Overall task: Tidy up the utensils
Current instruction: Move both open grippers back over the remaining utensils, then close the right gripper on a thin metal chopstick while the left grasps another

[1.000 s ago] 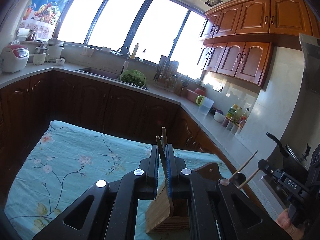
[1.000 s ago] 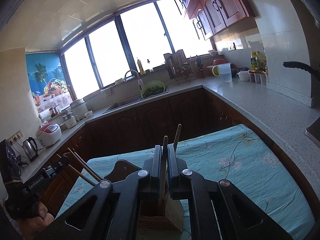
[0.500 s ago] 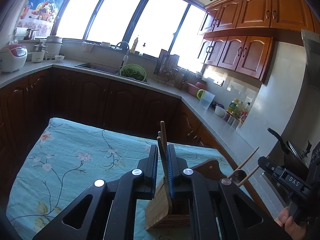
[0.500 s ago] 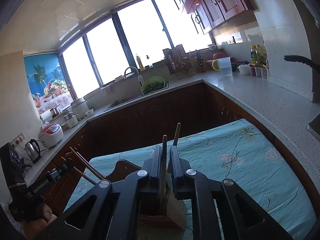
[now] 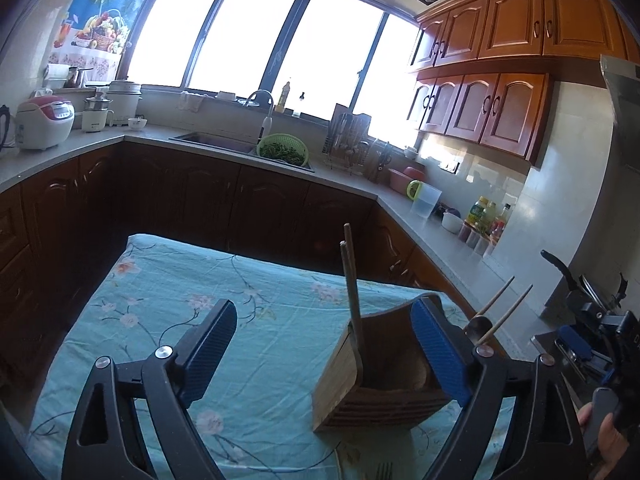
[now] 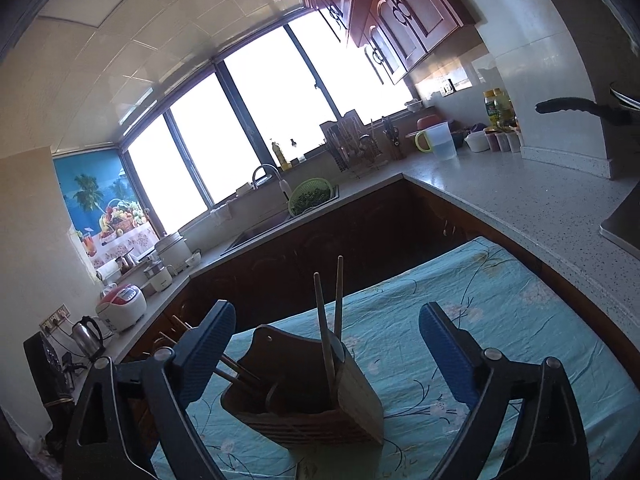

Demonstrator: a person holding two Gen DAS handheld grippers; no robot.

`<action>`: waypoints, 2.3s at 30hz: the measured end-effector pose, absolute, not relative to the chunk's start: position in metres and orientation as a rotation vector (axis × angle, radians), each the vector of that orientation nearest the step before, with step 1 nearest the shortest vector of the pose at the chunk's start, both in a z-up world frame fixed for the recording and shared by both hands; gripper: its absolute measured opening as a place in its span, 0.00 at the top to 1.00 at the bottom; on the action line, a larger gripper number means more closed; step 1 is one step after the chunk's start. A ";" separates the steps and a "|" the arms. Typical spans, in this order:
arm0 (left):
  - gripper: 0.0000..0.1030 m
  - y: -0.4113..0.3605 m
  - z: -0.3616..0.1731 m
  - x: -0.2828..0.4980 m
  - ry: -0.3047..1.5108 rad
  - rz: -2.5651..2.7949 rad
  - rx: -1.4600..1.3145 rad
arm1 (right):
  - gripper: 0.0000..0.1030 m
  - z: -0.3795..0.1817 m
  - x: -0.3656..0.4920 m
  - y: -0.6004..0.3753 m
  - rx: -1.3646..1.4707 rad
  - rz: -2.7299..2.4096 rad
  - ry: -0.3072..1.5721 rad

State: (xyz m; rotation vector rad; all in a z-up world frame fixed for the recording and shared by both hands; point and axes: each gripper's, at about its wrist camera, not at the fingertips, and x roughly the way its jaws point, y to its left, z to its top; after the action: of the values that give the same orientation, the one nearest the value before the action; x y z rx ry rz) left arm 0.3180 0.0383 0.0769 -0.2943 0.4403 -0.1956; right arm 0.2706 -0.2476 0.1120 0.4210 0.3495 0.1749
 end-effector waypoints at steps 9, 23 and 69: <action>0.10 0.050 0.053 0.250 0.557 -0.161 -0.310 | 0.04 0.083 0.211 -0.248 0.415 0.171 0.412; 0.10 0.059 0.043 0.176 0.650 -0.149 -0.319 | 0.04 0.031 0.138 -0.252 0.403 0.114 0.519; 0.44 -0.032 -0.008 0.308 0.936 -0.243 -0.056 | 0.59 -0.041 0.208 -0.216 0.189 0.147 0.839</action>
State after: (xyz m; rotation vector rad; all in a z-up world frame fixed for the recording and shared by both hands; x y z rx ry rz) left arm 0.3080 -0.0322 -0.0077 -0.0561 0.9357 -0.2431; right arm 0.2079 -0.2160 -0.0409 0.1886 0.8386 0.1469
